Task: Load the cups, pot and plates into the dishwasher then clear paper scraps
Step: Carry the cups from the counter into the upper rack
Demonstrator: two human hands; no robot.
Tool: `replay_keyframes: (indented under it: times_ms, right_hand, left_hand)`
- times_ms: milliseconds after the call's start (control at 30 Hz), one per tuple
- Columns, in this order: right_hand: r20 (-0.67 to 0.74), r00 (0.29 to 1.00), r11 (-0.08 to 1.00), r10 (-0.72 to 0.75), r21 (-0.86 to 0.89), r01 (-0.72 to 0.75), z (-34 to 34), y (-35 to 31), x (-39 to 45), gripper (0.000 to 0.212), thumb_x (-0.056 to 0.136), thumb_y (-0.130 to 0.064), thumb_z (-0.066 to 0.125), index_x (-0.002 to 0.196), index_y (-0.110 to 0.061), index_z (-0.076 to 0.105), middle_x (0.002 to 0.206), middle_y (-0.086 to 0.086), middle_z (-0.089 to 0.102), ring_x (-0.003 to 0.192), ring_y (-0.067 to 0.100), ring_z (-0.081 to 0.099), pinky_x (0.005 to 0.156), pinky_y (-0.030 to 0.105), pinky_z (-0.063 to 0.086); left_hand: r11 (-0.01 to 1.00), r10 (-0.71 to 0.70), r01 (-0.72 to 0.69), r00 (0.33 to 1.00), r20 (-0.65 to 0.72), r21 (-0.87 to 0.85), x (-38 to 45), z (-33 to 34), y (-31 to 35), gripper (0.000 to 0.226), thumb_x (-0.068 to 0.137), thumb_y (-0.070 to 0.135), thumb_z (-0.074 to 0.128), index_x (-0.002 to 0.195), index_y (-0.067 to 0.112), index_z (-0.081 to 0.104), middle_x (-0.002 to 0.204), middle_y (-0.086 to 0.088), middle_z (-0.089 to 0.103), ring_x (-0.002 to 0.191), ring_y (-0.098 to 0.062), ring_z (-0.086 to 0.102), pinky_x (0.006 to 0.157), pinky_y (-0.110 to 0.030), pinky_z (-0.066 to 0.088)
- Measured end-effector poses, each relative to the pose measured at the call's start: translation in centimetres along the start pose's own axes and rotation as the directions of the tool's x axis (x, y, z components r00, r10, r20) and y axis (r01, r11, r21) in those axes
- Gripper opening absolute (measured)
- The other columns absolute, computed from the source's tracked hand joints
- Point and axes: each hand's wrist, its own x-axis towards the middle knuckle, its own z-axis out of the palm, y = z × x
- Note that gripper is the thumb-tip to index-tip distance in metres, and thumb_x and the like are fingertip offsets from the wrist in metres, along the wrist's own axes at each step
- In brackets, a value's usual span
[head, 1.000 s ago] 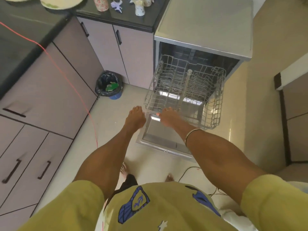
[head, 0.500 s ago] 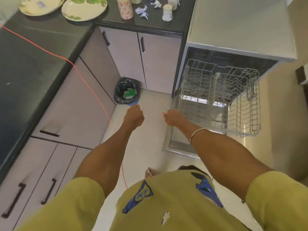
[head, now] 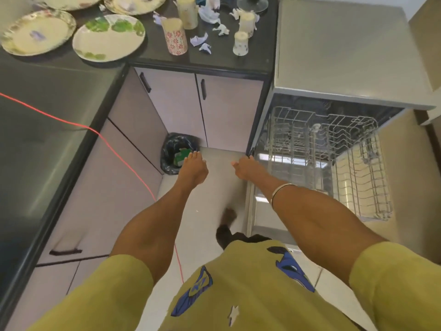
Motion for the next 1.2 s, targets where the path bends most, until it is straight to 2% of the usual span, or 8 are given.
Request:
replay_keyframes:
  times_ms: [300,467,600,733,867,967,1067,1200]
  right_hand:
    - [-0.141,0.989,0.989,-0.036,0.136,0.056,-10.5,-0.7,11.2,0.049,0.103,-0.029,0.030,0.147,-0.009,0.039,0.142,0.022,0.042,0.129,0.040,0.037,0.106,0.049,0.036]
    - [-0.317,0.948,0.978,-0.027,0.189,0.091,-16.2,-0.6,14.4,0.041,0.105,-0.022,0.035,0.140,-0.008,0.048,0.144,0.026,0.042,0.134,0.043,0.036,0.109,0.051,0.036]
    - [-0.506,0.859,0.918,0.077,0.372,0.137,-19.3,-0.5,17.5,0.041,0.107,-0.027,0.031,0.126,0.001,0.055,0.134,0.022,0.052,0.124,0.039,0.049,0.103,0.045,0.043]
    - [-0.657,0.739,0.875,0.149,0.437,0.211,-22.8,-0.1,20.4,0.036,0.104,-0.016,0.038,0.134,-0.002,0.054,0.135,0.020,0.057,0.124,0.035,0.053,0.102,0.044,0.047]
    - [-0.766,0.600,0.882,0.230,0.425,0.204,-27.0,-0.1,23.3,0.031,0.096,-0.005,0.046,0.124,-0.005,0.061,0.110,0.016,0.068,0.100,0.031,0.064,0.085,0.039,0.056]
    - [-0.801,0.547,0.898,0.245,0.400,0.183,-29.7,-0.3,25.8,0.032,0.092,-0.008,0.054,0.123,-0.006,0.063,0.111,0.016,0.068,0.103,0.030,0.064,0.089,0.039,0.056]
    - [-0.791,0.553,0.907,0.261,0.397,0.140,-31.5,-0.5,27.9,0.037,0.089,-0.012,0.057,0.125,-0.008,0.061,0.119,0.012,0.065,0.116,0.027,0.058,0.097,0.041,0.052]
    - [-0.742,0.604,0.914,0.289,0.401,0.056,-31.9,-0.5,29.6,0.047,0.085,-0.019,0.061,0.130,-0.009,0.055,0.131,0.013,0.057,0.124,0.029,0.051,0.102,0.040,0.048]
  left_hand:
    - [0.998,0.042,-0.040,0.999,-0.032,0.056,13.3,-8.9,-0.6,0.043,0.104,0.022,0.029,0.134,-0.006,0.041,0.140,-0.024,0.044,0.130,-0.038,0.039,0.110,-0.046,0.029]
    - [0.997,0.079,-0.077,0.992,-0.099,0.025,20.1,-12.9,0.8,0.037,0.103,0.017,0.031,0.128,-0.005,0.045,0.132,-0.024,0.048,0.123,-0.038,0.044,0.103,-0.046,0.033]
    - [0.988,0.139,-0.147,0.980,-0.140,-0.052,24.9,-14.8,1.9,0.040,0.103,0.018,0.030,0.133,-0.006,0.044,0.138,-0.023,0.047,0.128,-0.037,0.043,0.108,-0.044,0.032]
    - [0.973,0.212,-0.224,0.965,-0.155,-0.064,29.6,-17.4,3.1,0.051,0.106,0.022,0.028,0.151,-0.002,0.026,0.159,-0.018,0.024,0.149,-0.031,0.018,0.123,-0.039,0.012]
    - [0.932,0.345,-0.362,0.885,-0.311,0.005,33.6,-21.2,4.0,0.046,0.104,0.018,0.032,0.146,0.000,0.036,0.155,-0.018,0.032,0.147,-0.029,0.023,0.122,-0.037,0.013]
    - [0.918,0.394,-0.382,0.833,-0.389,0.112,36.6,-24.4,3.8,0.042,0.100,0.014,0.038,0.140,0.001,0.042,0.153,-0.018,0.036,0.147,-0.031,0.025,0.123,-0.040,0.015]
    - [0.930,0.365,-0.302,0.830,-0.422,0.211,39.2,-27.4,2.7,0.045,0.096,0.017,0.045,0.137,0.002,0.049,0.153,-0.020,0.037,0.147,-0.034,0.024,0.123,-0.044,0.016]
    - [0.948,0.287,-0.170,0.817,-0.499,0.268,41.1,-30.1,0.5,0.052,0.089,0.035,0.046,0.129,0.003,0.056,0.139,-0.018,0.054,0.137,-0.039,0.038,0.121,-0.048,0.017]
